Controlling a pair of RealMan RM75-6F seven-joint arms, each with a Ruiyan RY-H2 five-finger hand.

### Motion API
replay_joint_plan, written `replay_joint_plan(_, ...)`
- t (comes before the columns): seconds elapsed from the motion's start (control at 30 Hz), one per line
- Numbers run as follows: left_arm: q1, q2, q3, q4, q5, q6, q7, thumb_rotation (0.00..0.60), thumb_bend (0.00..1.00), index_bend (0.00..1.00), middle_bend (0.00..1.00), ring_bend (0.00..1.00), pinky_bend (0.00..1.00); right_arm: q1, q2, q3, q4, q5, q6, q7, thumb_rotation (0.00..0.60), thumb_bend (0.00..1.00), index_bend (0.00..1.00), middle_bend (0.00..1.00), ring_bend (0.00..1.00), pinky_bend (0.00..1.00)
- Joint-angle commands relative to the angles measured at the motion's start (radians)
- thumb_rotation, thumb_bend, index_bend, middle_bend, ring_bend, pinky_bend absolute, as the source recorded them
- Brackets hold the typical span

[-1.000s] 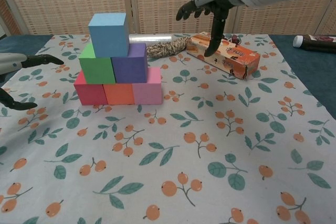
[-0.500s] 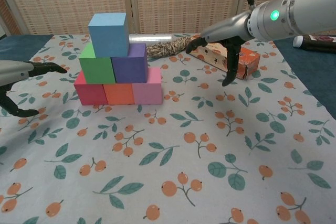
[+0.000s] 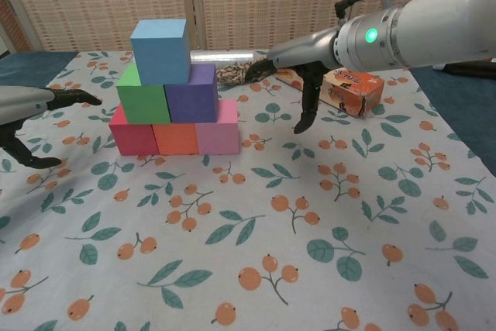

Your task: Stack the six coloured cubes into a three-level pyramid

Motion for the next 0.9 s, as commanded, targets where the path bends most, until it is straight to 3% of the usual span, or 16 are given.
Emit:
replay_joint_plan(0.03, -0.006, -0.002, -0.001, -0.003, 0.003, -0.001, 0.003, 0.6, 0.3, 0.0, 0.0, 0.0, 0.0, -0.017, -0.027, 0.025, 0.028, -0.041, -0.023, 0.048, 0.6, 0.03, 0.0, 0.0, 0.0, 0.0)
replay_joint_plan(0.33, -0.023, -0.017, -0.001, 0.0, -0.001, -0.013, 0.014, 0.6, 0.3, 0.0, 0.0, 0.0, 0.0, -0.049, -0.087, 0.056, 0.097, -0.131, -0.045, 0.138, 0.6, 0.03, 0.0, 0.0, 0.0, 0.0)
replay_joint_plan(0.9, -0.047, -0.026, -0.003, -0.002, -0.008, -0.024, 0.032, 0.6, 0.3, 0.0, 0.0, 0.0, 0.0, -0.066, -0.094, 0.057, 0.099, -0.162, -0.045, 0.173, 0.6, 0.03, 0.0, 0.0, 0.0, 0.0)
